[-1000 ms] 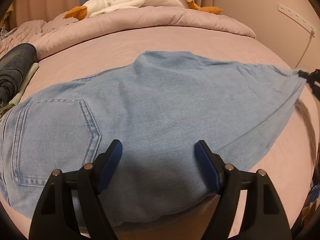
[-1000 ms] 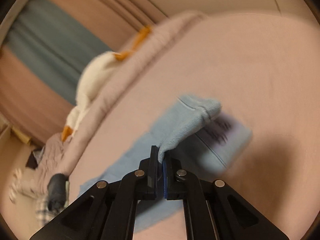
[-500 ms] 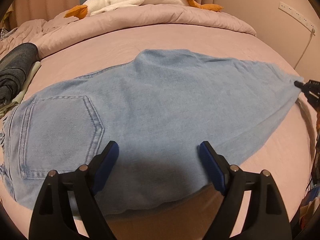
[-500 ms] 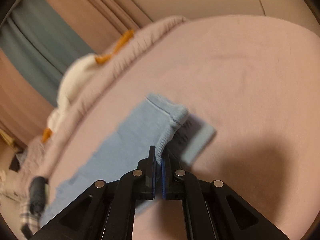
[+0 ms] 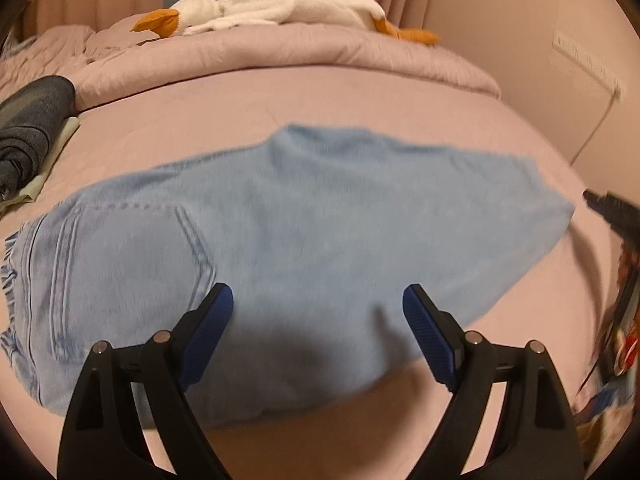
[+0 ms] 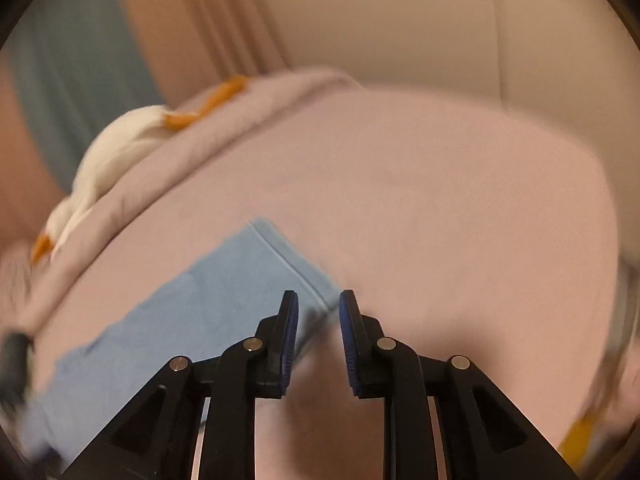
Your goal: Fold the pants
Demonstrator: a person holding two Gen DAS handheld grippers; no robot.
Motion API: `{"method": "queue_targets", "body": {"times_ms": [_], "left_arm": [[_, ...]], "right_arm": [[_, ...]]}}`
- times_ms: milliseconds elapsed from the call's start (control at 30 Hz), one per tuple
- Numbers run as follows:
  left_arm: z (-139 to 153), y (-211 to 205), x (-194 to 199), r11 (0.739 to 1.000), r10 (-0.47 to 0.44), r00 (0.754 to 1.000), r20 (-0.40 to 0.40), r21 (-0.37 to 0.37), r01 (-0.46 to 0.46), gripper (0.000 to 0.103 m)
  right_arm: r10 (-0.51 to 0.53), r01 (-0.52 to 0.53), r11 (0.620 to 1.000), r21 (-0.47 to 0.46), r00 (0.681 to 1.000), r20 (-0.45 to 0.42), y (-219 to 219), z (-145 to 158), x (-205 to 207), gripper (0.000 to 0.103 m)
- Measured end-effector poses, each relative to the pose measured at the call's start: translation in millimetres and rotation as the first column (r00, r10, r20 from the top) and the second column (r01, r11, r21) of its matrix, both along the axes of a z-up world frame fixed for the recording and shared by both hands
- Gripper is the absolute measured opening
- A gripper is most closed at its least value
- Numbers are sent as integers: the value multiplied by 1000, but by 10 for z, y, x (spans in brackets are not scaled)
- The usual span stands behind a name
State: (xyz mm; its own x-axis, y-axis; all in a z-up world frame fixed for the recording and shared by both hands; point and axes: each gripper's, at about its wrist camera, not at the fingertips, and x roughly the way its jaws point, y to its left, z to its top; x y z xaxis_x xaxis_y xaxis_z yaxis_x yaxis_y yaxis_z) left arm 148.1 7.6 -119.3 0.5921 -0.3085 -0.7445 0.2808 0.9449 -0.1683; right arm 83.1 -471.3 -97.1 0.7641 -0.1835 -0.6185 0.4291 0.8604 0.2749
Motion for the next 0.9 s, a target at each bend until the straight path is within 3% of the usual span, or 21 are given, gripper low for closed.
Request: {"method": "queue_targets", "body": {"times_ms": [100, 133, 200, 267, 333, 367, 400, 467, 567, 667, 733, 833, 900], "left_arm": [[-22, -45, 136, 1000, 30, 999, -23, -9, -30, 86], [-53, -63, 167, 999, 35, 999, -35, -17, -36, 86], [-158, -105, 207, 999, 48, 996, -74, 1, -48, 86], [-254, -206, 172, 994, 31, 997, -71, 103, -24, 84], [-251, -290, 74, 984, 4, 999, -40, 180, 4, 85], [-251, -288, 32, 983, -3, 999, -42, 183, 10, 85], [-249, -244, -24, 986, -10, 999, -44, 166, 18, 85], [-258, -147, -111, 990, -21, 999, -36, 142, 26, 86], [-219, -7, -251, 994, -34, 999, -27, 100, 37, 85], [-48, 146, -365, 999, -43, 998, -42, 8, 43, 84], [127, 255, -447, 997, -51, 999, -3, -59, 51, 85], [363, 382, -377, 994, -9, 997, 72, -108, 17, 85], [397, 442, -225, 994, 52, 994, 95, -96, -43, 85]], "right_arm": [[221, -223, 973, -61, 974, -44, 419, 131, 185, 22], [305, -308, 949, -67, 951, -56, 617, 140, 254, 22], [470, -476, 877, -70, 879, -85, 1095, 100, 384, 22], [580, -593, 797, -114, 804, -134, 1557, 8, 467, 22], [618, -649, 743, -164, 759, -204, 1863, -127, 540, 22], [636, -686, 713, -145, 720, -279, 2006, -279, 610, 22], [634, -698, 702, -141, 703, -323, 2070, -399, 604, 22], [631, -698, 683, -215, 712, -306, 2123, -425, 488, 22], [649, -700, 698, -147, 706, -283, 2013, -363, 501, 22], [658, -696, 715, -68, 702, -272, 1834, -256, 541, 22], [674, -703, 707, -74, 701, -233, 1842, -166, 407, 22], [736, -745, 665, -41, 664, -130, 1995, 10, 479, 22], [772, -775, 632, -11, 630, -85, 2192, 72, 703, 22]]}}
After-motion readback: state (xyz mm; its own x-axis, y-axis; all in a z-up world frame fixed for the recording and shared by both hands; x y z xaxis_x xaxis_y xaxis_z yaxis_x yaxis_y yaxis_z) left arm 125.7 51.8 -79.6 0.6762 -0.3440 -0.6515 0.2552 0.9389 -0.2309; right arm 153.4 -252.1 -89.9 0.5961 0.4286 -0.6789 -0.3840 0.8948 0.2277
